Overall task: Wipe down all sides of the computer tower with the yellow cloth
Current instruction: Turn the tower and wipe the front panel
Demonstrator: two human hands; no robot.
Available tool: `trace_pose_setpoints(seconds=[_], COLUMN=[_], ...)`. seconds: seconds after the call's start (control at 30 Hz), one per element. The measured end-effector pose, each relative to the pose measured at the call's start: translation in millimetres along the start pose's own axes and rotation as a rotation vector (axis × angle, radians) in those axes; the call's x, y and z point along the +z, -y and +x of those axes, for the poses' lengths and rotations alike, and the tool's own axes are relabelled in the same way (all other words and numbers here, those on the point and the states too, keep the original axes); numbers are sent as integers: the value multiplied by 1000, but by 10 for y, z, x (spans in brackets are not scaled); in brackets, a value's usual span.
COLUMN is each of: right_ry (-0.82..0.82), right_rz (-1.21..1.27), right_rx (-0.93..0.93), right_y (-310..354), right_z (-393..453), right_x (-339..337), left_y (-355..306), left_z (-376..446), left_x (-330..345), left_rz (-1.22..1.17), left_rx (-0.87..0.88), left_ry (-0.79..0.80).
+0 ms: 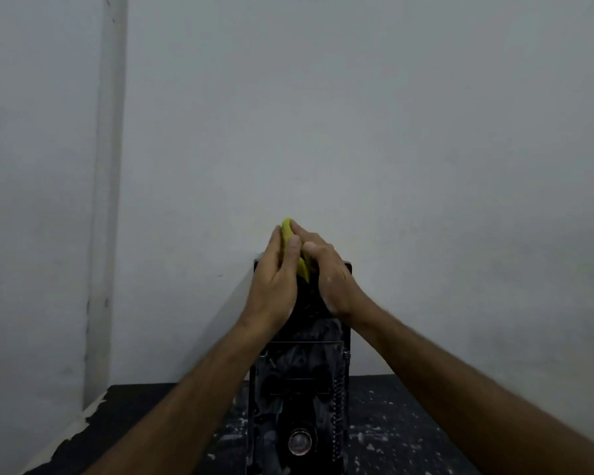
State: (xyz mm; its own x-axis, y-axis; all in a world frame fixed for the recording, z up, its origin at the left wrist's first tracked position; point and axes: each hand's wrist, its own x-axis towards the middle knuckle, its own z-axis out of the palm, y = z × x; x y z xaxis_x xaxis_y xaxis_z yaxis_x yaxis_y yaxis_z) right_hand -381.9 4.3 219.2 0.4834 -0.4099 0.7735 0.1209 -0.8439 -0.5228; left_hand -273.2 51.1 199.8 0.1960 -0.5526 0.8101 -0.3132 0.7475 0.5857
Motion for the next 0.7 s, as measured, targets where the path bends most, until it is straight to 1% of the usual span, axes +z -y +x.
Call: trace_pose_setpoints(seconds=[0.07, 0.13, 0.17, 0.2, 0.27, 0.3, 0.33, 0.4, 0.47, 0.53, 0.6, 0.67, 0.7], right_ry=[61, 60, 6, -100, -370, -462, -497, -437, -378, -386, -424, -425, -420], right_rz=[-22, -38, -71, -138, -290, -354, -415, -491, -485, -447, -435, -453, -453], right_rx=[-40, -63, -91, -133, -197, -186, -152, -68, -29, -59, -84, -109, -109], right_y=[46, 86, 59, 17, -172, -304, -431, -684, -866, -934, -957, -965, -970], right_z=[-2, 26, 49, 61, 95, 102, 93, 54, -34, -92, -117, -107, -107], right_x=[-50, -158, -227, -297, -468, -542, -604, -654, -628, -557, -514, -495, -498], left_y=[21, 46, 72, 99, 161, 184, 204, 217, 193, 156, 105, 87, 89], left_z=[38, 94, 124, 147, 179, 187, 194, 190, 200, 252, 344, 437, 456], left_x=[-85, -233, -324, -436, -690, -815, -931, -1093, -1110, -1021, -848, -688, -623], left_rz=[43, 91, 140, 217, 440, 559, 676, 885, 943, 950, 1006, 1089, 1134], left_rx=[76, 140, 164, 196, 251, 262, 283, 358, 432, 514, 588, 622, 624], left_ry=[-92, -131, -121, -101, -57, -36, -13, 23, 90, 160, 208, 275, 337])
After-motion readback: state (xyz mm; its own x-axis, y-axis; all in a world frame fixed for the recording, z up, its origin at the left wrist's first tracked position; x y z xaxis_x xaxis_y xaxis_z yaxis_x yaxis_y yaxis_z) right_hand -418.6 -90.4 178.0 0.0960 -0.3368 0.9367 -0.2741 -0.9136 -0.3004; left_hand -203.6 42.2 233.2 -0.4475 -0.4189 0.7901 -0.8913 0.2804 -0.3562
